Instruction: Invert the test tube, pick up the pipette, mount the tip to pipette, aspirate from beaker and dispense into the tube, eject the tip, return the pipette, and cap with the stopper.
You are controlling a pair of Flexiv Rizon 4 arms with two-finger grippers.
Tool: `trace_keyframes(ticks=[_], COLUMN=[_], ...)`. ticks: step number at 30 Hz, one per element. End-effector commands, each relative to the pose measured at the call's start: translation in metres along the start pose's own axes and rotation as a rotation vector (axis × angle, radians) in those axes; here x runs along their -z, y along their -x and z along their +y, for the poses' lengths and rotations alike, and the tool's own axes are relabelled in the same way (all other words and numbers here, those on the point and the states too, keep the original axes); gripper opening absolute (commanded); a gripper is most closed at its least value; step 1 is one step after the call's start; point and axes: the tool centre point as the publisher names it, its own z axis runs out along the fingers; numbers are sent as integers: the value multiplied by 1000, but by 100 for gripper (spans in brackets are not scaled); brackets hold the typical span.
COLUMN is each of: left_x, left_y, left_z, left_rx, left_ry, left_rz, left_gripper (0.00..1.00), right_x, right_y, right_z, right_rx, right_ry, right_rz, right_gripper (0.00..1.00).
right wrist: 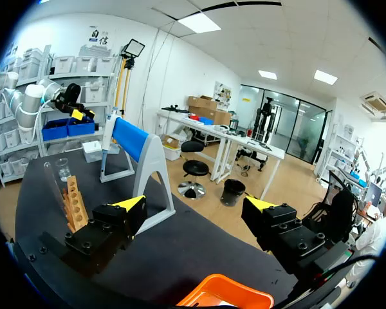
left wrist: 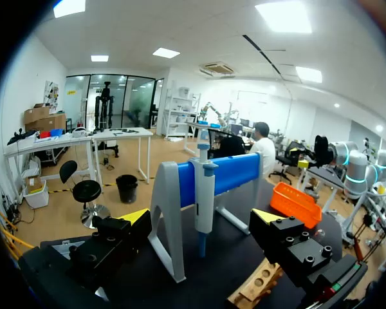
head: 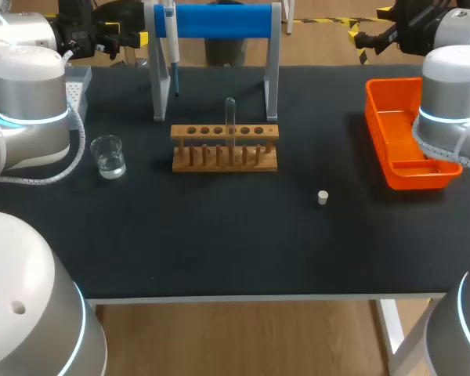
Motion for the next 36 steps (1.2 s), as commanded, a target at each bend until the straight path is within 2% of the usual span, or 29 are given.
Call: trace_keyframes(ticks=[1,14,16,21,27,32,36], left_x=[0,0,0,0,0,0,0], left_y=[0,0,0,0,0,0,0], left_z=[1,1,1,1,1,1,1], left_rx=[-1,-1,-1,-1,-1,-1,-1], left_ry=[-2,-2,-2,-2,-2,-2,-2], left_rz=[-1,-1,-1,-1,-1,-1,-1], left_gripper=[100,100,100,100,100,100,100], right_x=[0,0,8,30,53,61,65], right_y=[0,0,-12,-50,-120,-176,-213], right_z=[-1,-1,0,-2,-7,-15,-19], right_rx=[0,0,35,93,154,171,181], right_ry=[2,2,18,68,141,175,222], right_rz=[-1,-1,10,78,218,327,404], right_gripper=[100,100,100,100,100,100,100])
